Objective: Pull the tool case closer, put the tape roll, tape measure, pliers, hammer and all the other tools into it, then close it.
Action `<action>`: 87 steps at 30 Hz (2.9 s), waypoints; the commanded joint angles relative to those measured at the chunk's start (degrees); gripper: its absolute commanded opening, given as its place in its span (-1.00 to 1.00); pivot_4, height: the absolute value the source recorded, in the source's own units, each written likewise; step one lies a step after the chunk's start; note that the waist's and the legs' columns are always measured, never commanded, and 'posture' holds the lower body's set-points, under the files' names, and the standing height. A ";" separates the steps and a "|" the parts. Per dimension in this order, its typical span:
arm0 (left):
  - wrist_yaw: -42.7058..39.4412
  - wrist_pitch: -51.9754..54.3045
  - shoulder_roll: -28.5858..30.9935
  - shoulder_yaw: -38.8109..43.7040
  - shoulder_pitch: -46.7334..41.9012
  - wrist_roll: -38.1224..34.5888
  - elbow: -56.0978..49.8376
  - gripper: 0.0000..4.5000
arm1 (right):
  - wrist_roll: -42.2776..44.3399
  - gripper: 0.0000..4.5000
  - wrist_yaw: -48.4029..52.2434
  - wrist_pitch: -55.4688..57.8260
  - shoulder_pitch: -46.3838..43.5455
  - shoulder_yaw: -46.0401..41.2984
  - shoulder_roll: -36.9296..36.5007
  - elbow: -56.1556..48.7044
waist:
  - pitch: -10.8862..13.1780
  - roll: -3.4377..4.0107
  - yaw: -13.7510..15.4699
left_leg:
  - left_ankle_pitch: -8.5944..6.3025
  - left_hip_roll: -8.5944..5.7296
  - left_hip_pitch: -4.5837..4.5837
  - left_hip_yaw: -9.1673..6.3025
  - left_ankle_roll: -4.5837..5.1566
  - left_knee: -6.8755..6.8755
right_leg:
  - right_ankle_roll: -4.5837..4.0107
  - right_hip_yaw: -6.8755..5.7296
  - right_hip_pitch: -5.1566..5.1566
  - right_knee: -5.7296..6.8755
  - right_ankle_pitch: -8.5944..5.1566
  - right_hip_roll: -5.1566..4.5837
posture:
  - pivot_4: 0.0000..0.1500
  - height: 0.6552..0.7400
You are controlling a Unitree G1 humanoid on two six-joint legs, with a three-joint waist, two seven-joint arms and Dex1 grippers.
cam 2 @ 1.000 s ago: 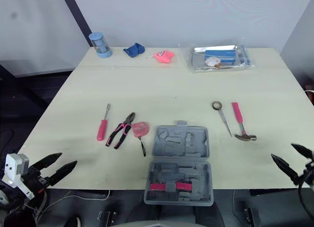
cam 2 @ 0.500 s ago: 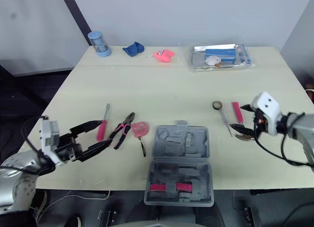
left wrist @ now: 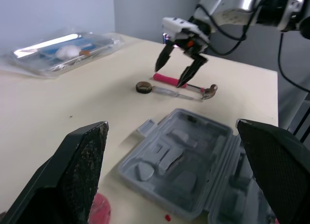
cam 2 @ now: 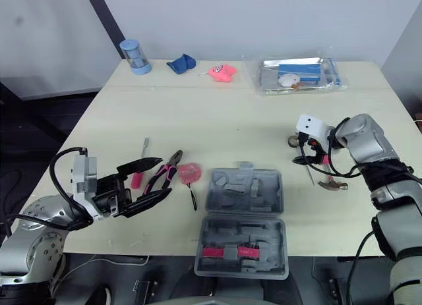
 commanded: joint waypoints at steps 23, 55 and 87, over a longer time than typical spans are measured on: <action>6.12 0.37 -2.08 3.40 5.09 -4.88 -7.62 1.00 | -14.03 0.98 -10.03 -11.42 -17.23 -1.03 16.32 35.83 | 0.07 0.13 -1.68 | 0.02 0.00 -0.08 0.01 -0.03 -0.03 | -0.02 0.06 -0.19 0.14 0.01 0.01 | 1.00 1.00; 10.90 -0.73 -2.95 7.30 10.82 -6.07 -12.28 1.00 | -16.23 0.51 -16.59 -5.07 -15.98 -6.50 19.29 38.52 | 0.10 0.17 -2.69 | 0.01 -0.02 -0.09 0.02 -0.02 -0.05 | -0.02 0.09 -0.21 0.15 0.01 0.01 | 1.00 1.00; 9.02 1.01 -1.65 3.70 6.65 -6.22 -10.62 1.00 | -22.72 -0.99 3.25 -14.85 -20.49 -0.22 14.83 36.24 | 0.14 0.24 -2.76 | 0.01 -0.03 -0.09 0.03 -0.01 -0.06 | -0.02 0.10 -0.23 0.15 0.01 0.01 | 1.00 1.00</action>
